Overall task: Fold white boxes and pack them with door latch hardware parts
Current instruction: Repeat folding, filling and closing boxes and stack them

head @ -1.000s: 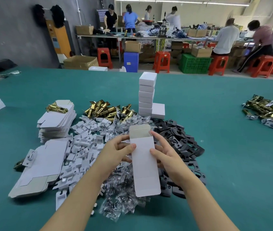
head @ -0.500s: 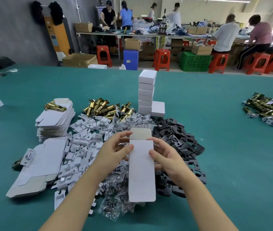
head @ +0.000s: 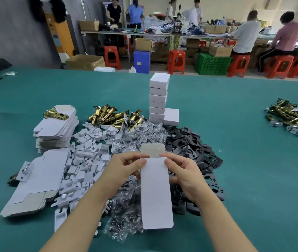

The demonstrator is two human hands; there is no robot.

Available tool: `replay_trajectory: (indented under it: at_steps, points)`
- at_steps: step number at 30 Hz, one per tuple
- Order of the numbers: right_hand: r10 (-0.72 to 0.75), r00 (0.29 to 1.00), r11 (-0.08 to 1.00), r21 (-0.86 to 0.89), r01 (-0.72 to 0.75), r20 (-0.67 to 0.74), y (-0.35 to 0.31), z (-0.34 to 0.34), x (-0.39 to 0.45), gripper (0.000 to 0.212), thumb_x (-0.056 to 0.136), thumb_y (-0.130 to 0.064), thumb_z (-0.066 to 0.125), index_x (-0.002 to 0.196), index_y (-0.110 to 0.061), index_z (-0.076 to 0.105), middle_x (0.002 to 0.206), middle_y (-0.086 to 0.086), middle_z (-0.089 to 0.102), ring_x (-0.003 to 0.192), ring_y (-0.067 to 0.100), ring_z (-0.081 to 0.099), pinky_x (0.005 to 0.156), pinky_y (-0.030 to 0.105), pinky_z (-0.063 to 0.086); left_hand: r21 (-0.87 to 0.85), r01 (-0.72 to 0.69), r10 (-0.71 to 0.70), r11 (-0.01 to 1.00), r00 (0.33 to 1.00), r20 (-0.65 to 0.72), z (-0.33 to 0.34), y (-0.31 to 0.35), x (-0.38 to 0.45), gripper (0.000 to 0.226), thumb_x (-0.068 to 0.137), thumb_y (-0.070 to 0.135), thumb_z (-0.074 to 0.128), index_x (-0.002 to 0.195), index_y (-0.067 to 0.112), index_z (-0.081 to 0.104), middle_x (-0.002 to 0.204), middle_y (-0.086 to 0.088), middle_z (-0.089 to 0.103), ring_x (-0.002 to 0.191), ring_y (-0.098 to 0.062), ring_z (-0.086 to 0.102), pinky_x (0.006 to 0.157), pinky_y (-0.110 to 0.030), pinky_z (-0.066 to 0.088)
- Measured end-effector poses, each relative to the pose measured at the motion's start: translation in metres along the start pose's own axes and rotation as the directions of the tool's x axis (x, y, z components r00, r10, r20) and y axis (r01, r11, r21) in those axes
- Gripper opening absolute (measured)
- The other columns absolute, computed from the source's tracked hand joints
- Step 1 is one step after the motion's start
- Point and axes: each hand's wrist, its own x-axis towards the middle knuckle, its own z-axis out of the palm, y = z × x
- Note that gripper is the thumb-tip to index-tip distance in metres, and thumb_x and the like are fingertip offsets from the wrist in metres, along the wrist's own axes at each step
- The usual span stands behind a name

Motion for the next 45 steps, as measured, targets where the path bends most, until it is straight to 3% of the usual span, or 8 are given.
replay_trajectory:
  at_steps: [10,15,17,21,29,35,42,45]
  points:
    - [-0.028,0.999,1.0,0.01,0.028,-0.017,0.002,0.002,0.002,0.025,0.087,-0.023,0.074,0.109,-0.032,0.065,0.114,0.017,0.067,0.087,0.03,0.069,0.051,0.035,0.058,-0.099,-0.031,0.02,0.995,0.993,-0.115,0.006,0.0,0.002,0.028,0.08,0.02,0.08,0.097,0.035,0.064,0.09,-0.001,0.072,0.068,-0.014,0.067,0.058,-0.029,0.055]
    - [-0.036,0.999,0.997,-0.069,0.036,-0.003,0.003,0.005,0.004,0.019,0.098,-0.016,0.066,0.112,-0.024,0.076,0.103,0.006,0.074,0.082,0.02,0.073,0.051,0.03,0.057,0.038,-0.067,0.069,0.997,0.996,-0.049,0.002,0.001,0.003,0.024,0.094,0.012,0.07,0.104,0.031,0.079,0.099,-0.003,0.076,0.089,-0.018,0.07,0.072,-0.027,0.058]
    - [-0.037,0.999,0.995,-0.09,0.034,-0.026,0.003,0.007,0.004,0.018,0.1,-0.013,0.064,0.107,-0.023,0.078,0.092,0.001,0.074,0.073,0.016,0.071,0.046,0.027,0.054,0.047,-0.058,0.06,0.997,0.997,-0.041,0.001,0.001,0.002,0.013,0.092,0.026,0.073,0.103,0.029,0.079,0.099,-0.003,0.076,0.091,-0.017,0.07,0.075,-0.028,0.058]
    - [-0.043,0.998,0.994,-0.101,0.039,-0.043,0.002,0.013,0.004,0.018,0.1,-0.011,0.064,0.101,-0.022,0.079,0.085,-0.001,0.074,0.064,0.011,0.068,0.046,0.023,0.052,0.013,-0.006,0.007,1.0,0.996,-0.09,0.003,0.006,0.003,0.046,0.081,0.065,0.068,0.094,0.024,0.081,0.097,-0.003,0.078,0.092,-0.015,0.072,0.086,-0.035,0.054]
    - [-0.067,0.997,0.974,-0.218,0.056,-0.041,0.003,0.013,0.003,0.01,0.098,-0.023,0.069,0.1,-0.028,0.078,0.093,0.0,0.076,0.081,0.021,0.073,0.058,0.031,0.058,0.102,0.117,-0.12,0.988,0.992,0.029,-0.003,0.018,0.009,0.015,0.094,0.023,0.072,0.107,0.025,0.08,0.101,0.001,0.078,0.092,-0.016,0.074,0.076,-0.026,0.058]
    - [-0.042,0.997,0.99,-0.138,0.032,-0.071,0.002,0.015,0.007,0.029,0.09,-0.039,0.072,0.118,-0.035,0.069,0.112,-0.007,0.074,0.095,0.017,0.074,0.069,0.028,0.059,0.204,-0.018,0.036,0.979,0.996,-0.088,0.005,0.012,0.009,0.018,0.094,0.021,0.072,0.1,0.035,0.081,0.097,0.008,0.078,0.095,-0.012,0.07,0.084,-0.031,0.059]
    - [-0.008,0.994,0.968,-0.25,-0.019,-0.108,0.002,0.019,0.006,0.015,0.098,-0.028,0.071,0.11,-0.019,0.07,0.094,0.005,0.078,0.08,0.018,0.073,0.069,0.036,0.059,0.221,-0.042,0.049,0.974,0.998,-0.025,0.003,0.009,0.01,0.022,0.095,0.022,0.071,0.107,0.039,0.079,0.098,-0.006,0.075,0.091,-0.029,0.065,0.08,-0.043,0.056]
    - [-0.075,0.995,0.932,-0.36,0.046,-0.067,0.0,0.024,0.006,0.008,0.098,-0.023,0.07,0.105,-0.018,0.071,0.086,0.009,0.077,0.075,0.015,0.067,0.067,0.028,0.052,0.238,-0.036,0.024,0.971,0.998,0.054,0.006,0.011,0.009,0.022,0.096,0.032,0.069,0.117,0.037,0.076,0.11,0.014,0.076,0.103,-0.008,0.07,0.085,-0.03,0.057]
